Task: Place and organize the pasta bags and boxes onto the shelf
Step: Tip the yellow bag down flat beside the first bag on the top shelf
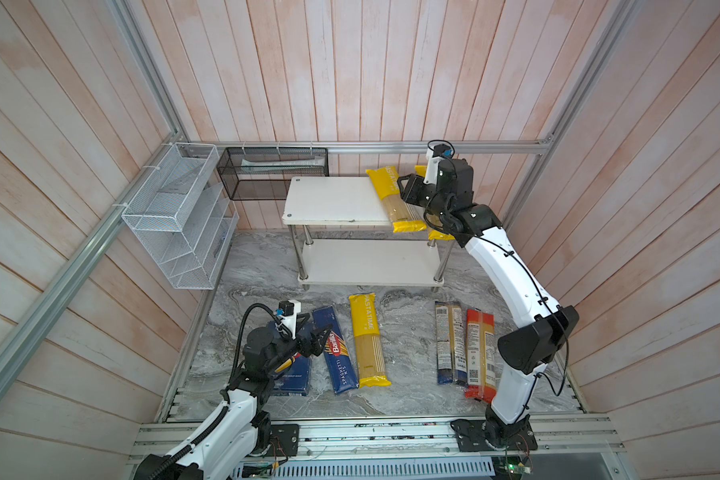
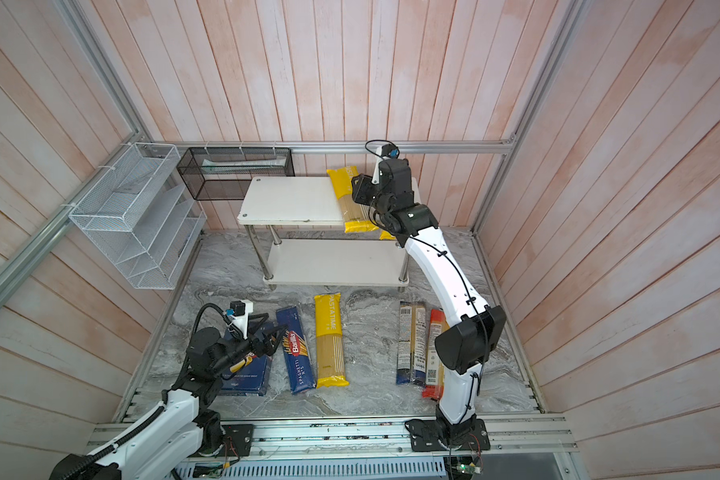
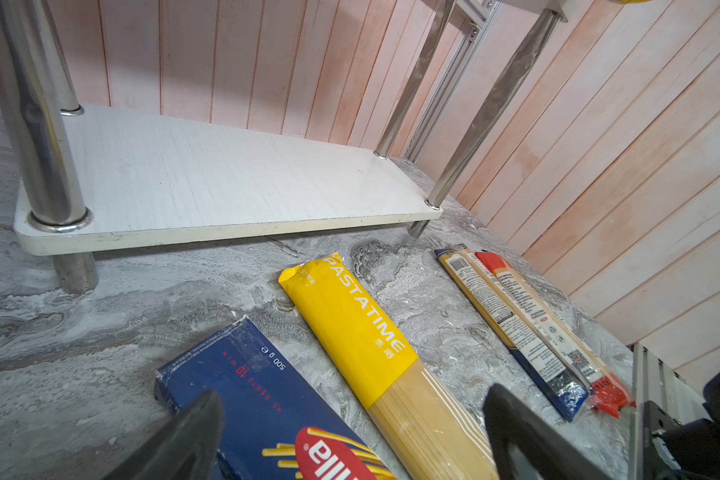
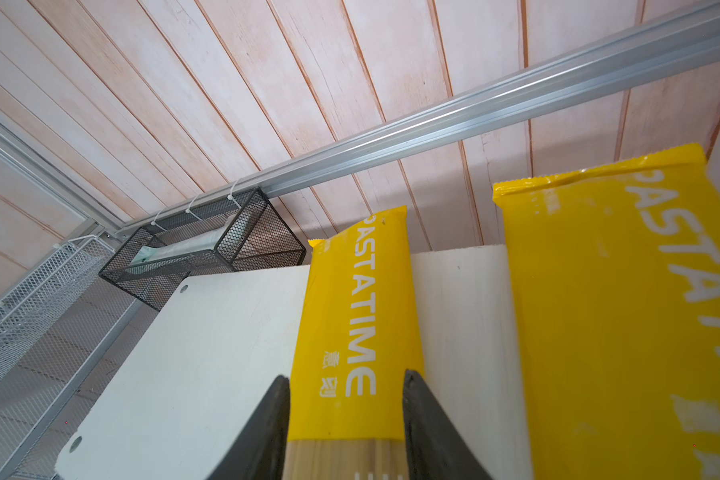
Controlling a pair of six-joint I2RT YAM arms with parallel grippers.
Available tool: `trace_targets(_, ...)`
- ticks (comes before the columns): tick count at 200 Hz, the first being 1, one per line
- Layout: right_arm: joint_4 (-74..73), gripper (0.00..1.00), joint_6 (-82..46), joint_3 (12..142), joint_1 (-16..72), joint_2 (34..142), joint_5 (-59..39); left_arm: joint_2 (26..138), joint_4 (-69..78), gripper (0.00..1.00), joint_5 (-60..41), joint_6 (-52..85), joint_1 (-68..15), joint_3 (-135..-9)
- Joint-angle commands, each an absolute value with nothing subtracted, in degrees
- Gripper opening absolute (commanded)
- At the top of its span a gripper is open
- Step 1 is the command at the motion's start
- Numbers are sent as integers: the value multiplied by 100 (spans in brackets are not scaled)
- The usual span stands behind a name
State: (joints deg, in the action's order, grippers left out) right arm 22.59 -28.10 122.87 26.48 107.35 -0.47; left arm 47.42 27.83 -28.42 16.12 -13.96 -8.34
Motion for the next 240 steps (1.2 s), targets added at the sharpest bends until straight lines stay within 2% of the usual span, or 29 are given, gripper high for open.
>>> trace_targets(1, 2669, 45, -2506, 12666, 2695, 10493, -3, 4697, 2769, 100, -2804, 1554, -1419, -791)
trace_targets(45, 3662, 52, -1700, 12740, 3001, 10020, 8, 4684, 2769, 100, -2797, 1554, -1418, -795)
trace_targets(83, 4230, 62, -1193, 12247, 3592, 9575, 1041, 4698, 2773, 100, -2792, 1553, -1422, -798)
trace_targets(107, 4328, 72, -1191, 11974, 3656, 9471, 1239, 4697, 2764, 100, -2795, 1548, -1417, -797)
trace_targets(157, 4543, 79, -1173, 12037, 3701, 9697, 1482, 4698, 2769, 100, -2797, 1551, -1424, -796)
trace_targets(181, 4466, 83, -1141, 12096, 3693, 9808, 1175, 4698, 2769, 100, -2799, 1551, -1421, -791)
trace_targets(190, 4358, 84, -1245, 12057, 3642, 9825, 963, 4698, 2769, 100, -2796, 1551, -1416, -793)
trace_targets(240, 4601, 84, -1213, 12649, 3673, 10357, 1490, 4685, 2773, 100, -2821, 1557, -1417, -787)
